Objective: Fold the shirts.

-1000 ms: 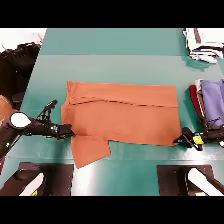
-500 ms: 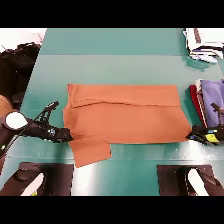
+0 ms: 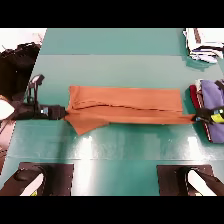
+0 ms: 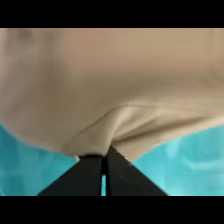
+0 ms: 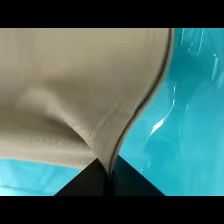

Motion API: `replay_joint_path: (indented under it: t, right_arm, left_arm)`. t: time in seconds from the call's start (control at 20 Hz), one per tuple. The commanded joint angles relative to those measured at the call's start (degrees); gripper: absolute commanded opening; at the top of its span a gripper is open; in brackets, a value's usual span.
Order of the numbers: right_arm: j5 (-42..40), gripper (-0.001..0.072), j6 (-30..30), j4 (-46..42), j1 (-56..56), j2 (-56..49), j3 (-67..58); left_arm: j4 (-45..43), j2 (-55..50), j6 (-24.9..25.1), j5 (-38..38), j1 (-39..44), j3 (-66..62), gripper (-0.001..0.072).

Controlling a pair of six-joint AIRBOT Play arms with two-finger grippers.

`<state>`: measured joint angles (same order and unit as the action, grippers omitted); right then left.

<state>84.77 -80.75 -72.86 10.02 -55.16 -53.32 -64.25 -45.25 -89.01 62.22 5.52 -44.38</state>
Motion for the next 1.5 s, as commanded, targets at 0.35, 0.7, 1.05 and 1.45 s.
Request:
replay_joint_path:
  t: [0.35,0.7,1.05,1.45]
  right_arm:
    - [-4.9,0.0016,-0.3,3.2,-5.5,-29.6,-24.2]
    - [-6.0,0.0391,3.8,16.4,-4.6,-39.5,-32.0]
    - [-6.1,0.0436,8.4,18.9,5.9,-36.0,-21.0]
    - [-12.4,0.0547,11.8,19.8,9.5,-36.1,-9.6]
  left_arm:
    - [-1.5,-34.6,5.5,-14.7,0.0,-24.0,0.0025]
    - [-1.6,-40.0,5.0,-17.4,0.0,-28.6,0.0711]
    - [-0.6,-37.1,5.0,-6.6,0.0,-28.6,0.0331]
    - [9.0,-37.6,6.0,-8.2,1.4,-28.5,0.0033]
